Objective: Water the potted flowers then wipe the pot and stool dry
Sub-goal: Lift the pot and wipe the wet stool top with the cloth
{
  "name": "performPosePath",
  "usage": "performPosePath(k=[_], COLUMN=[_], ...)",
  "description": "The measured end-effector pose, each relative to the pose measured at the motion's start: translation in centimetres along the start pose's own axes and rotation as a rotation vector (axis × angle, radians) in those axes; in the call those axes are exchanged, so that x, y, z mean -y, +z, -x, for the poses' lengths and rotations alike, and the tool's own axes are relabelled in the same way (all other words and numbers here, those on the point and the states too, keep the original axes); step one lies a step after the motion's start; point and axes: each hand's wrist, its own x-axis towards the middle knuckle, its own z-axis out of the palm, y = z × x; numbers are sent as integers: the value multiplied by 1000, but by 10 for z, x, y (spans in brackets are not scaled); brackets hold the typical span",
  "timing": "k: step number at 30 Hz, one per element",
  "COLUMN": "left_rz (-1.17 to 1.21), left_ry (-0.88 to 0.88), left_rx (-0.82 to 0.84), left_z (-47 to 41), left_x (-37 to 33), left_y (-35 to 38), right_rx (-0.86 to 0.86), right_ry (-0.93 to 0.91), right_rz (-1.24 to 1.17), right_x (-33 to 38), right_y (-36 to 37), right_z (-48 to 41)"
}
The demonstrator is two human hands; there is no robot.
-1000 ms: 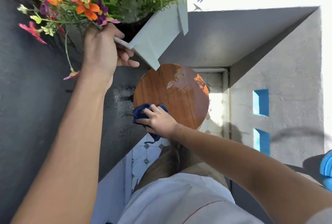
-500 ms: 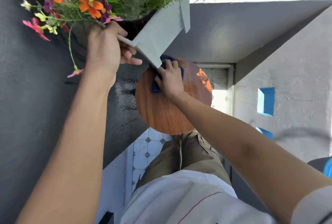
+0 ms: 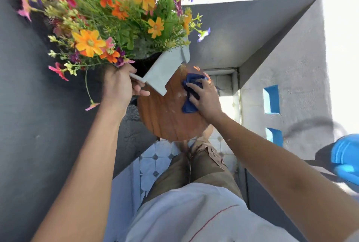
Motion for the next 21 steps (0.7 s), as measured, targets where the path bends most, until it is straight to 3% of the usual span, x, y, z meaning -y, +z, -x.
performPosePath(k=[3,9,13,16,21], left_rz=[-19,-50,-64,-48,-5], left_ry=[-38,-41,-56,-106,-155], left_rx=[4,-13,-21,-55,-51], left_z=[15,45,63,80,97], left_x=[19,49,69,80,100], left_y=[3,19,28,38,58], right_rx=[2,25,120,45,-218], right_ry=[215,106,218,423,684], right_rz=[-28,57,-12,-141,-380], right_x=[-3,4,20,27,46], right_y=[-19,-10,-12,-18,-37], right_z=[14,89,124,132,137])
